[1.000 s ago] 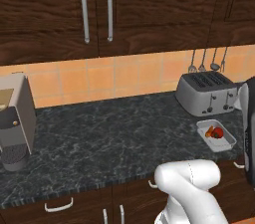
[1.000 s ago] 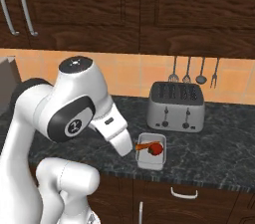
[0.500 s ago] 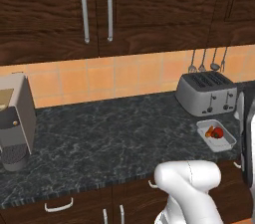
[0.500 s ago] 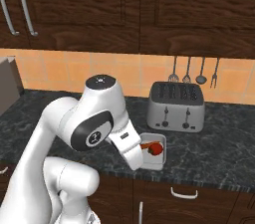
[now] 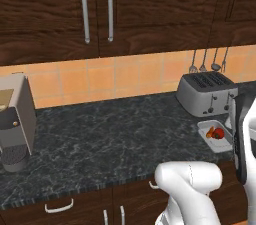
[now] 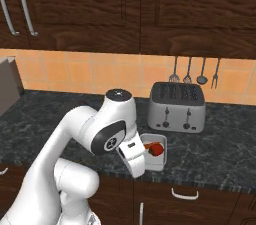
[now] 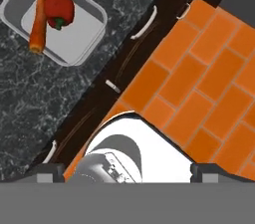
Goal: Take the meat container that has the shrimp and place it on the second highest rack of the freezer. Then take the vegetable container that has the bell pepper and carrot and place it on the highest rack of the freezer.
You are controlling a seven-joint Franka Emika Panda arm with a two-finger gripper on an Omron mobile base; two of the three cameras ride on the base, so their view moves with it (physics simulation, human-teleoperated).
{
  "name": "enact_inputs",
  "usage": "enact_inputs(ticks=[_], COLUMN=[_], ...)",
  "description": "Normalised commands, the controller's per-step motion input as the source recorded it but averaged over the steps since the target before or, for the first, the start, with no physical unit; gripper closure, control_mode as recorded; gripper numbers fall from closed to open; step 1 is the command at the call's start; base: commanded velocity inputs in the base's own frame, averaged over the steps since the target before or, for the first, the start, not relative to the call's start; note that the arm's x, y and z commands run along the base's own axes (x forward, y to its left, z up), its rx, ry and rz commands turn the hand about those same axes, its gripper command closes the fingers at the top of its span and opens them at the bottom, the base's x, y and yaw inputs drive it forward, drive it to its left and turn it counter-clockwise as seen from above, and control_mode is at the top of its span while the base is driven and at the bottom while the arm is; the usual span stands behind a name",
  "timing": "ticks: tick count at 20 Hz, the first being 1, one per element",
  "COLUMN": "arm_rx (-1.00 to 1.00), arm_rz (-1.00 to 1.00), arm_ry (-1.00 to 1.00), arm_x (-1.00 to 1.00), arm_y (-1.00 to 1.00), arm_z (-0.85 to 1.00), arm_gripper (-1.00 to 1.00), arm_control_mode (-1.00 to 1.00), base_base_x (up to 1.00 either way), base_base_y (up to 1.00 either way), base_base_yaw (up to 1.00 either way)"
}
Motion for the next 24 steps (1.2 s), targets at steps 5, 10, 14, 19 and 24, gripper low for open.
enact_inputs(ticks=[5, 10, 14, 19, 24], arm_rx=[0.04, 0.19, 0.06, -0.03, 0.0], arm_rz=[-0.05, -0.29, -0.31, -0.21, -0.13], arm_ry=[0.03, 0.09, 0.02, 0.0, 0.0], arm_x=[0.39, 0.23, 0.33, 0.36, 0.42], arm_y=[-0.09, 0.0, -0.21, -0.27, -0.2], arm_z=[-0.47, -0.31, -0.34, -0.49, -0.29], arm_gripper=[-1.0, -1.0, -1.0, -1.0, -1.0], arm_control_mode=[-1.0, -1.0, -1.0, -1.0, -1.0], base_base_x=[0.0, 0.0, 0.0, 0.0, 0.0], base_base_y=[0.0, 0.0, 0.0, 0.0, 0.0], base_base_yaw=[0.0, 0.0, 0.0, 0.0, 0.0])
